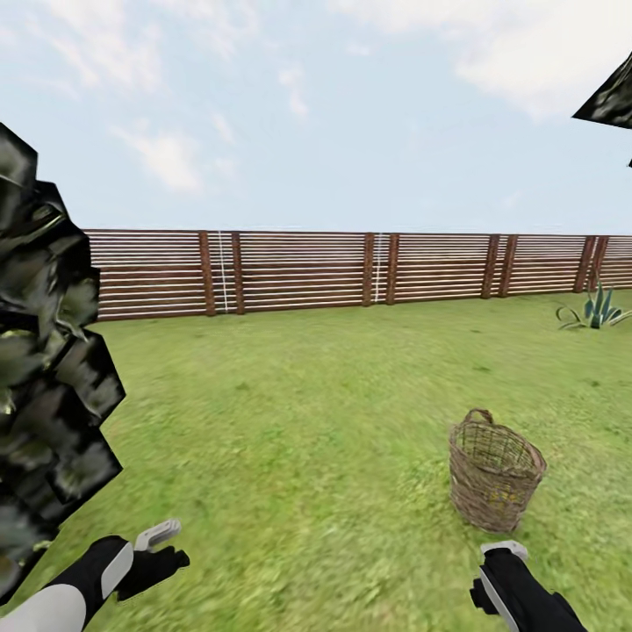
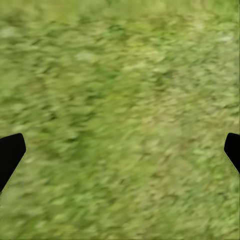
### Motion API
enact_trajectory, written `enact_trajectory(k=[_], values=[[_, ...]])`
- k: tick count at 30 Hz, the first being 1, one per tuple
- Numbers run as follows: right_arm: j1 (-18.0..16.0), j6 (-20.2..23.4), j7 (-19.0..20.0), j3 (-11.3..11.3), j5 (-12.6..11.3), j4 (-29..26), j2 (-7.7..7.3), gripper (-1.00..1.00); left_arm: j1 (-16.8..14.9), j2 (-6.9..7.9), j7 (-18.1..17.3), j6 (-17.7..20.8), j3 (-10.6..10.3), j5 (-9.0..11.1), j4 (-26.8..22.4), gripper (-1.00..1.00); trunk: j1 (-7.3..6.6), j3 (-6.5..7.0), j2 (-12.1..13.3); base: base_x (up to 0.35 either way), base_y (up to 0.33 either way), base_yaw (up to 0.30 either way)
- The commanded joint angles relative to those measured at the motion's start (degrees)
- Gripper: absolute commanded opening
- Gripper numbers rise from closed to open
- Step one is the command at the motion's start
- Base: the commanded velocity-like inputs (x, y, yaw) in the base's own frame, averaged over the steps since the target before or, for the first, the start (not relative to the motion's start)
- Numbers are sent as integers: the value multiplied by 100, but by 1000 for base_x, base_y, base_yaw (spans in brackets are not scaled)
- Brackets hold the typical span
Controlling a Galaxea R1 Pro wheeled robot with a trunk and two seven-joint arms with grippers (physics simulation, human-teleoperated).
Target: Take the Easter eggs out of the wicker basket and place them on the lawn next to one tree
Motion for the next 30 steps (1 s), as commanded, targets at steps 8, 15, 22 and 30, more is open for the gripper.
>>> enact_trajectory(k=[8,15,22,30], values=[[-3,68,45,4,52,-8,-7,100,-2,-7,3,31,9,45,-7,100,3,-7,-3,328,83,-154],[-3,80,39,4,52,-8,-7,100,-2,-6,3,31,9,45,-7,100,3,-7,-3,328,83,-279],[-3,78,38,4,52,-8,-7,100,-2,0,3,31,10,45,-7,100,3,-7,-3,328,83,-276],[-3,73,44,3,45,-8,-7,100,-2,8,3,31,15,45,-7,100,3,-7,-3,328,83,-264]])
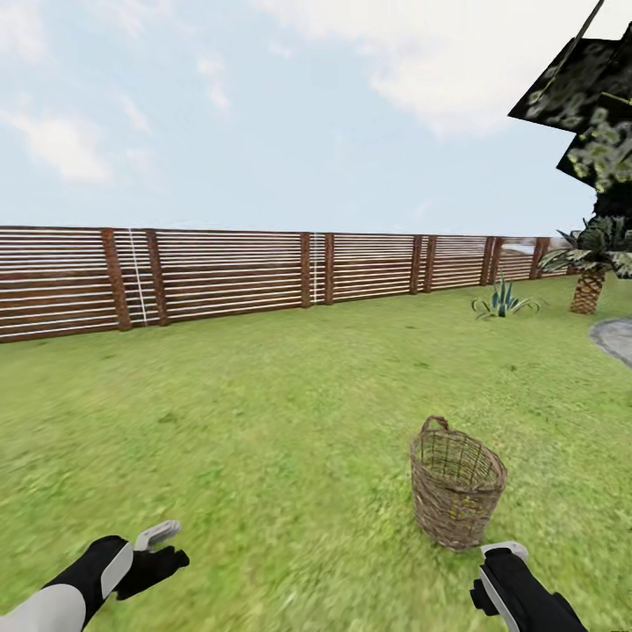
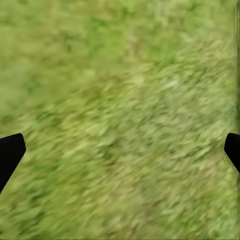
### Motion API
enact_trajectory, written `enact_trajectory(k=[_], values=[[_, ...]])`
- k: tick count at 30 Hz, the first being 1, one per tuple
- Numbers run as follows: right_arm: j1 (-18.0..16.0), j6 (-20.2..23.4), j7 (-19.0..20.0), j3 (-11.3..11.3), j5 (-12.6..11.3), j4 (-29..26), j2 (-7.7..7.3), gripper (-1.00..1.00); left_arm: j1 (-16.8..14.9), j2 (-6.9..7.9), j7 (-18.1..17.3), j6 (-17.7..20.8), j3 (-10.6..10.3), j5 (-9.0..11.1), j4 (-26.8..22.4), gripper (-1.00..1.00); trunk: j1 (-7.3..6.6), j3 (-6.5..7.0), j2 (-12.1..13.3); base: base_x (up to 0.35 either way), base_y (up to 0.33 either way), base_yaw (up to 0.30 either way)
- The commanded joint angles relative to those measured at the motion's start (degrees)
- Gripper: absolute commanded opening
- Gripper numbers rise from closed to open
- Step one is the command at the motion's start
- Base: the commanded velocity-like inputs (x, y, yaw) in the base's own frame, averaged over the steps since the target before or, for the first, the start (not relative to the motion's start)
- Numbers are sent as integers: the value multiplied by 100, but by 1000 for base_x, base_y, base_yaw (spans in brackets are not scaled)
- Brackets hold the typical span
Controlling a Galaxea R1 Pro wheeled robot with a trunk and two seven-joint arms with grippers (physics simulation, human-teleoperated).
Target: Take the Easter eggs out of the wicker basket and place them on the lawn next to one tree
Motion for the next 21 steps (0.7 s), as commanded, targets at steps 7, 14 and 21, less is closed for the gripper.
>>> enact_trajectory(k=[7,14,21], values=[[-4,35,21,4,57,-5,18,100,0,-1,2,40,9,47,-10,100,3,-7,-3,328,84,-280],[-4,35,20,4,63,-5,31,100,0,4,2,40,11,47,-10,100,3,-7,-3,328,84,-280],[-4,35,14,4,63,-5,61,100,0,10,-6,40,11,47,-10,100,3,-7,-3,327,88,-262]])
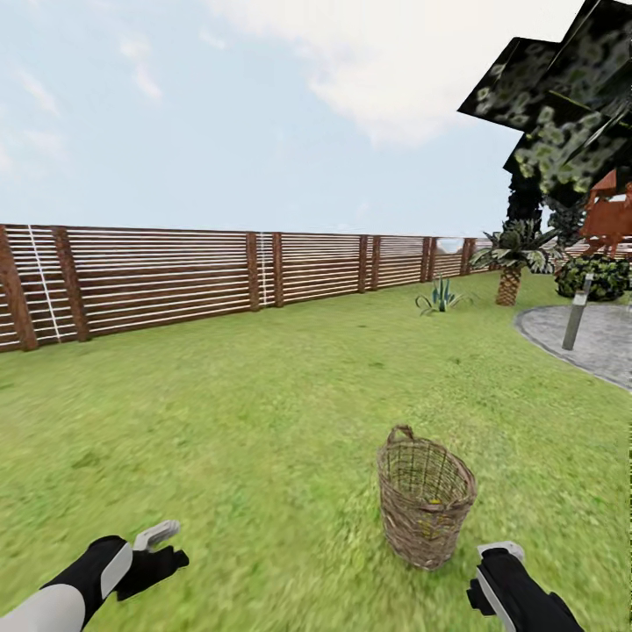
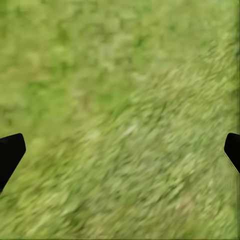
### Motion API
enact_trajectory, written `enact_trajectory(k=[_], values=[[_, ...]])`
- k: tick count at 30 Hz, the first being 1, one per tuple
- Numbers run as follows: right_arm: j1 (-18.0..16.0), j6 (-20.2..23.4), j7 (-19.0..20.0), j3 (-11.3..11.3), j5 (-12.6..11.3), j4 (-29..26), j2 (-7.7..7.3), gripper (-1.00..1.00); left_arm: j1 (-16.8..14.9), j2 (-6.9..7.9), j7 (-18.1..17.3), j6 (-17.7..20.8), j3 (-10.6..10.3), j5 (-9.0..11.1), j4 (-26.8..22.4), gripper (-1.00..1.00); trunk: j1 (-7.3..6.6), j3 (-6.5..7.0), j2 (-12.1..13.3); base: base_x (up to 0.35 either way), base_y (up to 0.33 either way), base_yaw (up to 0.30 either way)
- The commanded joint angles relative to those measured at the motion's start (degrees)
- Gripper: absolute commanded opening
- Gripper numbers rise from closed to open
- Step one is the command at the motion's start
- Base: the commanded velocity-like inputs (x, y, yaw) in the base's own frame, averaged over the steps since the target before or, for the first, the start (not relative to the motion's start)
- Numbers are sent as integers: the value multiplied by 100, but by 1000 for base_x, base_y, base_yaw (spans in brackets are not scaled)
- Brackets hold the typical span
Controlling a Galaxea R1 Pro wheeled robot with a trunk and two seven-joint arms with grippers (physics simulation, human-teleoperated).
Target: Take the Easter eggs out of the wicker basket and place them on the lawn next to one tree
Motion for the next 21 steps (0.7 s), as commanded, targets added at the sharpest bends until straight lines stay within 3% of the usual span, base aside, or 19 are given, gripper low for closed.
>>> enact_trajectory(k=[1,8,12,13,15,16,18,21], values=[[-4,38,20,3,56,-6,1,100,0,4,1,39,9,46,-9,100,3,-7,-3,319,112,-174],[-4,49,17,3,56,-6,1,100,0,21,5,40,14,46,-9,100,3,-7,-3,266,195,-30],[-4,68,88,-19,52,-6,-90,100,0,47,-5,44,18,45,-12,100,3,-7,-3,237,250,-1],[-4,82,291,-49,59,-6,-183,100,0,72,-11,45,18,42,-14,100,3,-7,-3,235,252,0],[-4,145,1449,-91,102,-6,-510,100,0,160,-18,41,12,18,-17,100,3,-7,-3,240,245,0],[-4,166,1758,-98,124,-4,-580,100,0,200,-18,40,9,9,-16,100,3,-7,-3,244,240,0],[-4,181,1958,-103,142,-3,-650,100,0,311,-21,36,-1,-1,-16,100,3,-7,-3,247,236,0],[-4,191,1820,-102,152,-5,-701,100,0,444,-25,22,-28,-5,-17,100,3,-7,-3,259,224,0]])
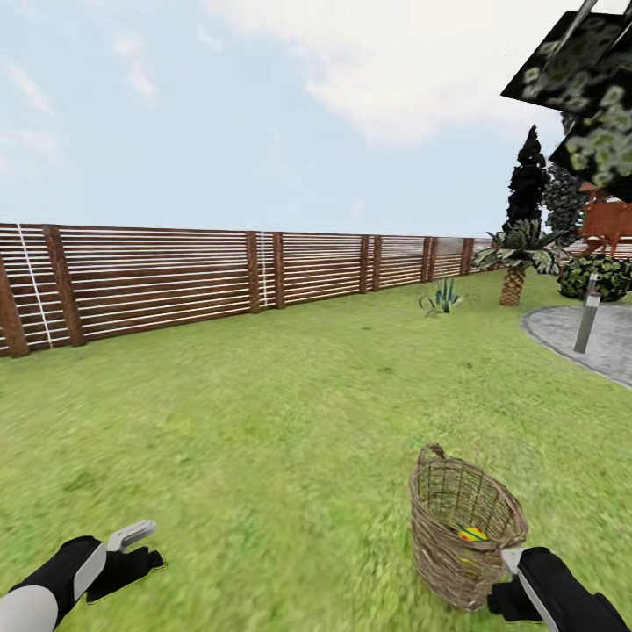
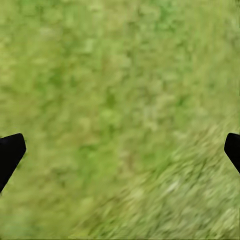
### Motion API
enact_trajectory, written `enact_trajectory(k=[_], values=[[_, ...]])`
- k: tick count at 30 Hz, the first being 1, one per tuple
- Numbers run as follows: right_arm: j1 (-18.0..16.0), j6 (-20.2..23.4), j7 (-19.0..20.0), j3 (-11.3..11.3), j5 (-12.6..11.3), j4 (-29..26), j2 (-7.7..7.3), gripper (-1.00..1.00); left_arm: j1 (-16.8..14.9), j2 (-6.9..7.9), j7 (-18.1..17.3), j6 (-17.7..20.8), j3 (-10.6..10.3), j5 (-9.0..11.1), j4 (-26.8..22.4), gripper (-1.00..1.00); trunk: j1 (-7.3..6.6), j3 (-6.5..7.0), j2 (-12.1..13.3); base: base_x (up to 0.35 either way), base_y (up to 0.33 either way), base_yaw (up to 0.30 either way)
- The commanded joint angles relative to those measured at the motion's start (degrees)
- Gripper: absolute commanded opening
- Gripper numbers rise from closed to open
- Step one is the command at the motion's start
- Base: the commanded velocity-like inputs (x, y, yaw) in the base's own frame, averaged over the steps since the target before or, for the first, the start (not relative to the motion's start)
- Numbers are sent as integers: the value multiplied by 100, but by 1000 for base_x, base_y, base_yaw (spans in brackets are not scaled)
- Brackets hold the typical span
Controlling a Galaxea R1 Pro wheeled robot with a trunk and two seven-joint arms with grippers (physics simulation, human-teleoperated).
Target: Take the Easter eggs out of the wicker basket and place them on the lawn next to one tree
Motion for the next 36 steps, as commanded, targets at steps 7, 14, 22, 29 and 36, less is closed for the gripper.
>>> enact_trajectory(k=[7,14,22,29,36], values=[[-2,26,-153,-24,60,-13,-37,100,-1,2,10,22,-8,51,1,100,2,-7,-3,278,206,0],[-2,23,-162,-26,60,-13,-142,100,-1,-74,10,14,-8,51,1,100,2,-7,-3,310,138,0],[-2,23,-155,-15,46,-18,-294,100,-1,-106,10,18,-2,51,1,100,2,-1,-3,326,87,-32],[-2,22,-155,-11,50,-20,-259,100,-1,-162,17,15,1,51,1,100,2,35,-3,328,81,-213],[-2,22,-155,-32,53,-20,-379,100,-1,-197,19,11,-2,51,9,100,2,76,-3,328,27,-235]])
